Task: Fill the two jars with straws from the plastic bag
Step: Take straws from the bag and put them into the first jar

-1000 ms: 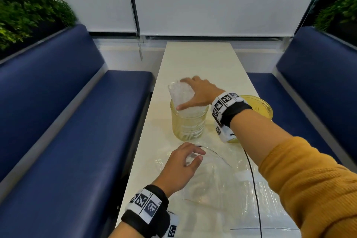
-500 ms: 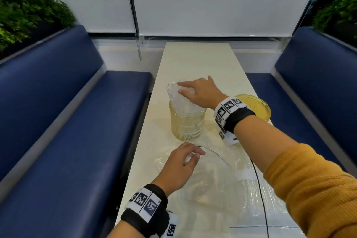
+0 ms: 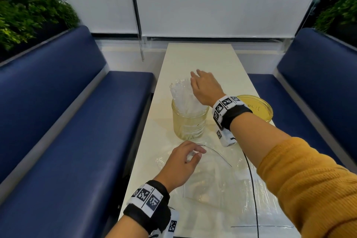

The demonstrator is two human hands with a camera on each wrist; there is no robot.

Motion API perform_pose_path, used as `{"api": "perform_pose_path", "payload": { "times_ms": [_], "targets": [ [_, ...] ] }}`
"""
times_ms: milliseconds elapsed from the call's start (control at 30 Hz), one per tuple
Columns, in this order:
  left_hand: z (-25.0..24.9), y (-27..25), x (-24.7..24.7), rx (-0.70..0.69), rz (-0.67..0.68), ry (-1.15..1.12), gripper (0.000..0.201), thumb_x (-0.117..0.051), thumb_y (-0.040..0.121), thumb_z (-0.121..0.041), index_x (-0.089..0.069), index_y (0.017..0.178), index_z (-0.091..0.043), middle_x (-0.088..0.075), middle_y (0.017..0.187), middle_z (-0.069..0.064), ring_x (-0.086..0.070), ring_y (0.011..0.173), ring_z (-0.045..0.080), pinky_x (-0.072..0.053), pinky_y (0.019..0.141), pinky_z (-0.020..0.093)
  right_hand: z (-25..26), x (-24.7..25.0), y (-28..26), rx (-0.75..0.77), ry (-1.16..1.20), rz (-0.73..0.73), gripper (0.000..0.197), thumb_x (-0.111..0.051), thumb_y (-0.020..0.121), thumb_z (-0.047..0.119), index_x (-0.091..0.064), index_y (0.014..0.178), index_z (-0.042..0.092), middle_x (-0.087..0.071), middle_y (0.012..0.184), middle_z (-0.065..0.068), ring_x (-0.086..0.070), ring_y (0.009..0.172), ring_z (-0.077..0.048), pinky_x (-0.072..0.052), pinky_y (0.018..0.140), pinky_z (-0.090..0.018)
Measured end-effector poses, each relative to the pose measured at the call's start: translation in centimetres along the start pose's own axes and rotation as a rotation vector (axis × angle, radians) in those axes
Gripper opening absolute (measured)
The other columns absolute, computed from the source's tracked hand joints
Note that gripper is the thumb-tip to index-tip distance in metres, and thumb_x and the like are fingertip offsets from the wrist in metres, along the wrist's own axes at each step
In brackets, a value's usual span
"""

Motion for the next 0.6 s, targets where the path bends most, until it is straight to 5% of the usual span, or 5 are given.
{"api": "perform_pose_path", "payload": {
  "times_ms": [67, 233, 333, 467, 600],
  "targets": [
    [0.0, 0.0, 0.0, 0.010, 0.006, -0.001, 0.019, -0.056, 0.100, -0.018, -0.073, 0.107, -0.022, -0.064, 0.116, -0.011, -0.056, 0.110, -0.007, -0.038, 0.089, 0.002, -0.3, -0.7, -0.4, -0.063, -0.026, 0.105, 0.045, -0.019, 0.104, 0.032, -0.053, 0.122, 0.010, -0.056, 0.122, -0.011, -0.050, 0.123, -0.034, -0.030, 0.108, -0.049],
    [0.1, -0.2, -0.3, 0.045, 0.024, -0.030, 0.019, -0.056, 0.100, -0.018, -0.072, 0.107, -0.026, -0.062, 0.118, -0.014, -0.058, 0.107, -0.004, -0.042, 0.084, 0.005, 3.2, -0.1, 0.6, 0.124, -0.008, -0.083, 0.051, -0.022, 0.105, 0.035, -0.037, 0.149, 0.013, -0.037, 0.155, -0.007, -0.032, 0.143, -0.023, -0.020, 0.119, -0.048],
    [0.1, -0.3, -0.4, 0.060, 0.026, -0.026, 0.020, -0.056, 0.100, -0.017, -0.071, 0.106, -0.028, -0.061, 0.118, -0.017, -0.059, 0.109, -0.002, -0.042, 0.085, 0.004, 5.0, -2.1, 0.1, 0.280, -0.144, 0.095, 0.047, -0.023, 0.106, 0.031, -0.042, 0.142, 0.009, -0.047, 0.144, -0.008, -0.043, 0.133, -0.027, -0.029, 0.112, -0.045],
    [0.2, -0.5, -0.3, 0.071, 0.038, -0.028, 0.022, -0.054, 0.101, -0.016, -0.071, 0.107, -0.028, -0.062, 0.120, -0.018, -0.057, 0.112, -0.004, -0.043, 0.088, 0.004, 6.0, -1.9, 0.3, 0.192, -0.172, -0.033, 0.046, -0.028, 0.104, 0.030, -0.040, 0.146, 0.015, -0.043, 0.150, -0.005, -0.039, 0.138, -0.025, -0.023, 0.116, -0.050],
    [0.4, -0.9, -0.3, 0.052, 0.040, -0.012, 0.024, -0.058, 0.098, -0.013, -0.070, 0.105, -0.032, -0.063, 0.120, -0.021, -0.059, 0.110, -0.003, -0.050, 0.096, 0.022, 6.3, -2.5, -1.2, 0.285, -0.286, 0.108, 0.049, -0.024, 0.106, 0.036, -0.035, 0.151, 0.019, -0.030, 0.159, -0.004, -0.023, 0.147, -0.025, -0.011, 0.120, -0.052]
  ]
}}
Point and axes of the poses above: each hand's wrist, its own y-axis towards the middle knuckle, its own x-axis out of the back of the hand, z = x × y, the point moved 2 cm from there along y, towards the middle knuckle
